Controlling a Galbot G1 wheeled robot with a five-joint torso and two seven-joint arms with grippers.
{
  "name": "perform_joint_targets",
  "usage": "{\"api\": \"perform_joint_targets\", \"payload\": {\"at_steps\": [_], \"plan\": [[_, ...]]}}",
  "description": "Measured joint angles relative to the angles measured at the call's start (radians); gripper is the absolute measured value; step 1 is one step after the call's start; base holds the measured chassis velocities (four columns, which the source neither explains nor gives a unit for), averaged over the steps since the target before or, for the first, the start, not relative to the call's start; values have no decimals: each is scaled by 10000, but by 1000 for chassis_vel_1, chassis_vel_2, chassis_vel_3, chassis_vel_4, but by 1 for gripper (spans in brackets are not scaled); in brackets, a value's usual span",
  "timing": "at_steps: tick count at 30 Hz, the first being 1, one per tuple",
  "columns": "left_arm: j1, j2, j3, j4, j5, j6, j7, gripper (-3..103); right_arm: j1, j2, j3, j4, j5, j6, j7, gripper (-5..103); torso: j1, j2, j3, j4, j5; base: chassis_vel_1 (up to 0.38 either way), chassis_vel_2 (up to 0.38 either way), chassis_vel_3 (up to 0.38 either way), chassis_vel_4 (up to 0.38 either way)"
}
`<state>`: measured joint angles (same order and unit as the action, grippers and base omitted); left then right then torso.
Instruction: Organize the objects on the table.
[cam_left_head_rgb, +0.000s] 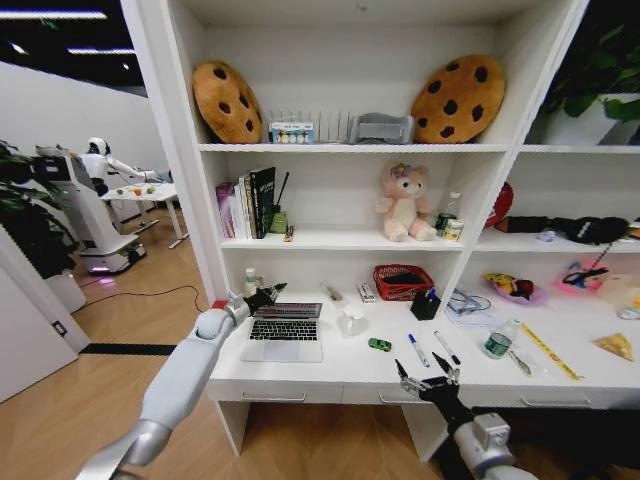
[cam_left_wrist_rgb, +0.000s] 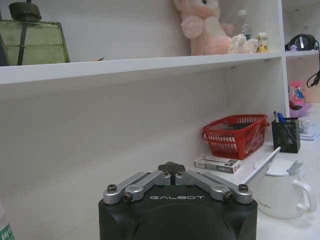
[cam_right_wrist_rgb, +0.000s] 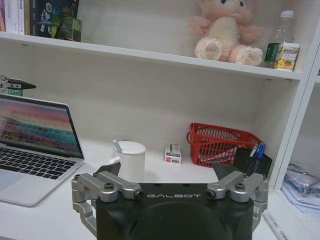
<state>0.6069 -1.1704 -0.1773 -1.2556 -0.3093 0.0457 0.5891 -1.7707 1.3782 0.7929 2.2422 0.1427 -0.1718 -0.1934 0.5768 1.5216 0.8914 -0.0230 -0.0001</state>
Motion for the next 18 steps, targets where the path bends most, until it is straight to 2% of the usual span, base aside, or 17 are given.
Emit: {"api": "perform_joint_targets", "payload": {"at_steps": [8,18], "plan": [[536,392,-73,-538,64,30,69,0,51,61,-86,-32,-132,2,-40,100,0,0,-1,0,1,0,0,0,0],[1887,815,-520,-1855,375,-72,161,0,22,65,-113,-110,-400,244,-175,100,-1,1,-1,0,0,0,0,0,0]]}}
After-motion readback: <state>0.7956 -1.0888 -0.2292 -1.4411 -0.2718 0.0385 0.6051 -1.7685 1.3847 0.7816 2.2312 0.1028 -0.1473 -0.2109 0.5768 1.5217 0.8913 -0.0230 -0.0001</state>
